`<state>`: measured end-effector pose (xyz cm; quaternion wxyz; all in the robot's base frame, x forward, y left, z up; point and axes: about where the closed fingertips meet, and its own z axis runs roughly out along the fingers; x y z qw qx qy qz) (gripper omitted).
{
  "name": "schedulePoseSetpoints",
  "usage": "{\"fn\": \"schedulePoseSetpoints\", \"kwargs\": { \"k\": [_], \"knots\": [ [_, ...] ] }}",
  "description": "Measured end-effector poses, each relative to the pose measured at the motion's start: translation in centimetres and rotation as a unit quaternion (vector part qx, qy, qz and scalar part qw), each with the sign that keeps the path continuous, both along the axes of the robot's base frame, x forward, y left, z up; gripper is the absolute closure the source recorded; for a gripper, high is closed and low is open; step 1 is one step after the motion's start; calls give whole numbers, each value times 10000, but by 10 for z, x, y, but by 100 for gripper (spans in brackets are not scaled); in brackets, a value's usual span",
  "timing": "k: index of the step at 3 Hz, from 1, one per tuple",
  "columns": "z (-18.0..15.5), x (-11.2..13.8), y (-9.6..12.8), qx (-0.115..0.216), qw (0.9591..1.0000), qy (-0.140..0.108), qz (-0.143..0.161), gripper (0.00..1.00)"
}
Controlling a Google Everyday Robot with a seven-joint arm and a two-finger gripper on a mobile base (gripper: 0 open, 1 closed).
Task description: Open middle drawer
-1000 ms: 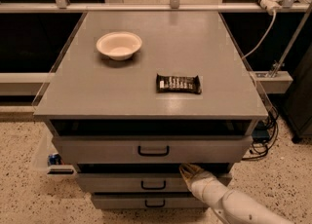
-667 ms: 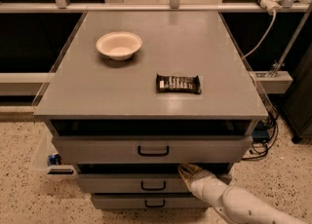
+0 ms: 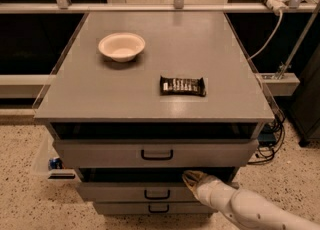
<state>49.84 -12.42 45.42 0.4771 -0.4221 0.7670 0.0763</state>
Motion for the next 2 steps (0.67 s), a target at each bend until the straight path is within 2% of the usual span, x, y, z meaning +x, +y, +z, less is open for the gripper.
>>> {"fn": "schedulePoseSetpoints", "kwargs": {
  "k": [1,2],
  "knots": [
    [5,0,0,0,10000,0,0,100],
    [4,-23,5,87,9990,219,381,100]
  ]
}}
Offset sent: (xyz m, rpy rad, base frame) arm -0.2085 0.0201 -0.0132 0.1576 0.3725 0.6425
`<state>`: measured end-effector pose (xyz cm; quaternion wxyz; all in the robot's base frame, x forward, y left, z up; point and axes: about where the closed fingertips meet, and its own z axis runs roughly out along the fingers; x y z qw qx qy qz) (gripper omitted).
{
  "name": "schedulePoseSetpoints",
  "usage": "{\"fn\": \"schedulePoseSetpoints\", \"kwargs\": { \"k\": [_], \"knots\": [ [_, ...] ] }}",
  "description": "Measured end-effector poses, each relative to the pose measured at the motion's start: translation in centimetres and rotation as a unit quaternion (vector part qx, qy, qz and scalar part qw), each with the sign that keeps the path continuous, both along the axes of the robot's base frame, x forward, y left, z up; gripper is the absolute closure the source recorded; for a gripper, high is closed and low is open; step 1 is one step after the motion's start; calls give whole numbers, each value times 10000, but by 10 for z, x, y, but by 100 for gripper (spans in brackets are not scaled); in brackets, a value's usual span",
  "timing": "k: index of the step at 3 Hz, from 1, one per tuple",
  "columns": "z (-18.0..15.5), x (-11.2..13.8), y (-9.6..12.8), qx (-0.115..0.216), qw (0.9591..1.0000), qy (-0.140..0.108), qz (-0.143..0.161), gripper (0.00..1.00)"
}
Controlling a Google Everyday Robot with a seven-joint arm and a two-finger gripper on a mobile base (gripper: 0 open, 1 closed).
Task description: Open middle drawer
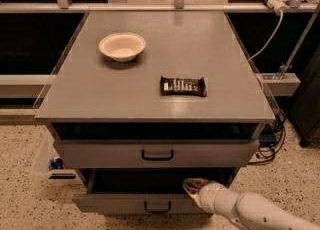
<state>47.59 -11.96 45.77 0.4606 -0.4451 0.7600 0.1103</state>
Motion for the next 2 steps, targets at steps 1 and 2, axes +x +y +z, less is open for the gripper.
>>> {"fn": "schedulePoseSetpoints", "kwargs": {
  "k": [1,2],
  "knots": [
    [0,0,0,0,10000,0,0,100],
    [-5,15,-12,-103,9997,116,-167,100]
  ]
}}
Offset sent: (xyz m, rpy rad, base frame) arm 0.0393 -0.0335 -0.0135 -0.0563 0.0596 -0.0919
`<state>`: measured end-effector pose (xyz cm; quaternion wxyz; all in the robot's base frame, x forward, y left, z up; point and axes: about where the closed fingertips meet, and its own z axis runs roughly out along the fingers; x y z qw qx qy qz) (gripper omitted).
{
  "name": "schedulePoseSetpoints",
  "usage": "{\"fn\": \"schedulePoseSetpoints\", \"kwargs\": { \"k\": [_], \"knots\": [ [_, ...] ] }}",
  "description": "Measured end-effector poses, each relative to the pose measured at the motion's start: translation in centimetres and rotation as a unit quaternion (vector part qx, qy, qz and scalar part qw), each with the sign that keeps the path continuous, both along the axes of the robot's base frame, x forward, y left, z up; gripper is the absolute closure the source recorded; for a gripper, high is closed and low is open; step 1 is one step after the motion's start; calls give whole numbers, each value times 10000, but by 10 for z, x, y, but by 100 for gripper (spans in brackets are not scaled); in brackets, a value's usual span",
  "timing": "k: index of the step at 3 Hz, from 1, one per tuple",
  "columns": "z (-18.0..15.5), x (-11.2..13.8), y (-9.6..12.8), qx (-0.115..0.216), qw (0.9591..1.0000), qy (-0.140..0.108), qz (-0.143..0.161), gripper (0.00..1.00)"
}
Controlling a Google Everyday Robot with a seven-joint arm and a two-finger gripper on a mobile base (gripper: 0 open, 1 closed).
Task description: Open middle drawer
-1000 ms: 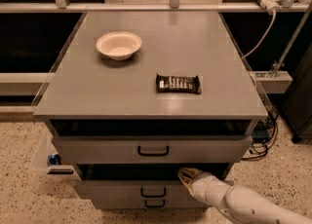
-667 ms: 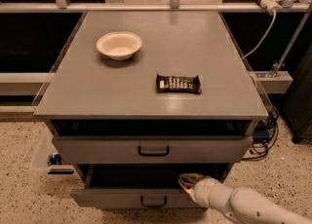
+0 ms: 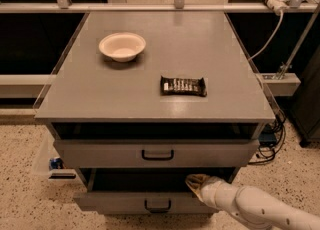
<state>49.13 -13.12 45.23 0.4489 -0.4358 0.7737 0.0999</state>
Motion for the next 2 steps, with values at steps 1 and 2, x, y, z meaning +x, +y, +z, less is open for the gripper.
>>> {"fn": "schedulePoseSetpoints", "kwargs": {
  "k": [1,2],
  "knots": [
    [-12,9,-11,-170,9994,287,-69,100],
    [-18,7,-12,-201,9988,450,-30,100]
  ]
}}
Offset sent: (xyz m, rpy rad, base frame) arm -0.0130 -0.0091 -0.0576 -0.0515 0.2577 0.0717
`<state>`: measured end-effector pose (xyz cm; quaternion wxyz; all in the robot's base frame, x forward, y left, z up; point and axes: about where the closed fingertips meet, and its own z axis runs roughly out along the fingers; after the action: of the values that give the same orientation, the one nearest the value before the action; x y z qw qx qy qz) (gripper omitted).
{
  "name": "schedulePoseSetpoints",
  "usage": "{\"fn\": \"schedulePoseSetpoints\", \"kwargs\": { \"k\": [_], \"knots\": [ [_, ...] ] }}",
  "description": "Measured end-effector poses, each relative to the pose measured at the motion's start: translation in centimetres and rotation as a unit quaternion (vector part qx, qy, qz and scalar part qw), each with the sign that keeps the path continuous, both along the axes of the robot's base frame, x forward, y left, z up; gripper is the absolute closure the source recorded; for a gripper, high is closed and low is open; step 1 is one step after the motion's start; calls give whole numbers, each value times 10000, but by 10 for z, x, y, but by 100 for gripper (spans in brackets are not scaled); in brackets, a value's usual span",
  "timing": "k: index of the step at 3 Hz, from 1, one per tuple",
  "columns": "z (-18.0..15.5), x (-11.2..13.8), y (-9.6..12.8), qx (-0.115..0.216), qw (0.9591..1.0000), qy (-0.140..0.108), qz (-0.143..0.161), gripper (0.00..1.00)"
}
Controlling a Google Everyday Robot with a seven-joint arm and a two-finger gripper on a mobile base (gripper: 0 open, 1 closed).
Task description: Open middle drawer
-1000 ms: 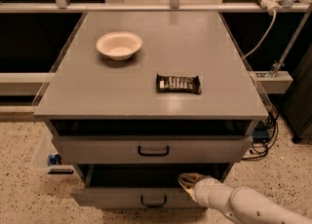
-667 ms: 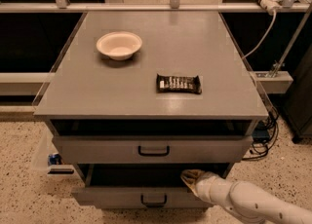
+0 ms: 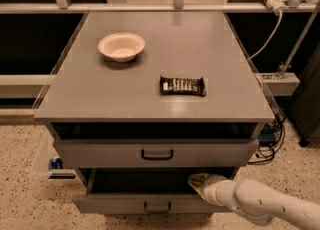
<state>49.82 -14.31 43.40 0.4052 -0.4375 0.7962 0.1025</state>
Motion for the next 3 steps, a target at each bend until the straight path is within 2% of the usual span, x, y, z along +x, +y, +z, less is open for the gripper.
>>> {"fn": "schedulePoseSetpoints", "kwargs": {
  "k": [1,2,3],
  "knots": [
    [-9,-12,9,122,9996,213,136,100],
    [-17,-51,21,430,9968,580,356,100],
    [-16,-50,21,430,9968,580,356,100]
  ]
}}
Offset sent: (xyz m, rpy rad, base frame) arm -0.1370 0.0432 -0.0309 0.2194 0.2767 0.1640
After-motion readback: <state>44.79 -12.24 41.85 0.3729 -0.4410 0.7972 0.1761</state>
